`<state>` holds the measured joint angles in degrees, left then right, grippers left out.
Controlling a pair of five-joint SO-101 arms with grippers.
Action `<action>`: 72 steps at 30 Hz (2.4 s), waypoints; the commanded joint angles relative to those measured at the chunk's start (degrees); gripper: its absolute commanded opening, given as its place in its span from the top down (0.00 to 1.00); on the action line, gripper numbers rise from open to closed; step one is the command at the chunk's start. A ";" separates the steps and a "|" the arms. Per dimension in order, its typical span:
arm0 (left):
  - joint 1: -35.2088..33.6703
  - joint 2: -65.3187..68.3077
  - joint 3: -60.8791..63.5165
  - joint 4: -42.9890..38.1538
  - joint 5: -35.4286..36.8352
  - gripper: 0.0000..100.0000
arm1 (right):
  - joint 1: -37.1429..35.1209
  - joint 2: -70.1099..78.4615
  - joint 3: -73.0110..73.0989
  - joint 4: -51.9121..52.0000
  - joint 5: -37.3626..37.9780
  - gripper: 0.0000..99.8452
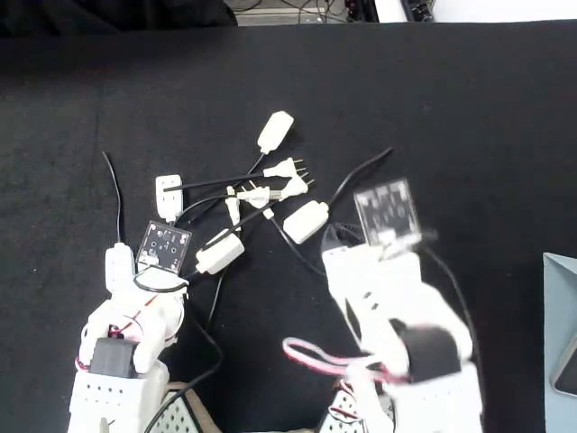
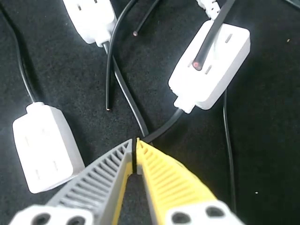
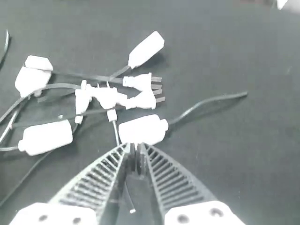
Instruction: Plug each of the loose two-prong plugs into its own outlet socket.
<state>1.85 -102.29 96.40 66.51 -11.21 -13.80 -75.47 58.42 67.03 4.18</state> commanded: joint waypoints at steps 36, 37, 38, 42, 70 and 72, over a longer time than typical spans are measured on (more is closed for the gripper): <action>-0.04 -0.18 1.01 -0.70 -0.53 0.97 | -12.22 101.67 -81.27 15.21 40.53 0.76; -0.04 -0.18 1.01 -0.70 -0.53 0.97 | -12.84 103.25 -82.86 15.82 40.53 0.77; -0.04 -0.18 1.01 -0.70 -0.53 0.97 | -13.45 104.75 -84.26 16.44 40.53 0.78; -0.04 -0.18 1.01 -0.70 -0.53 0.97 | -14.51 109.93 -89.63 18.81 40.53 0.78; -0.04 -0.18 1.01 -0.70 -0.53 0.97 | -12.84 125.23 -105.98 24.18 45.71 0.84; -0.04 -0.18 1.01 -0.70 -0.53 0.97 | -12.57 125.23 -106.24 24.18 45.71 0.88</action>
<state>1.85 -102.29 96.40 66.51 -11.21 -27.43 50.51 -44.62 90.59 49.36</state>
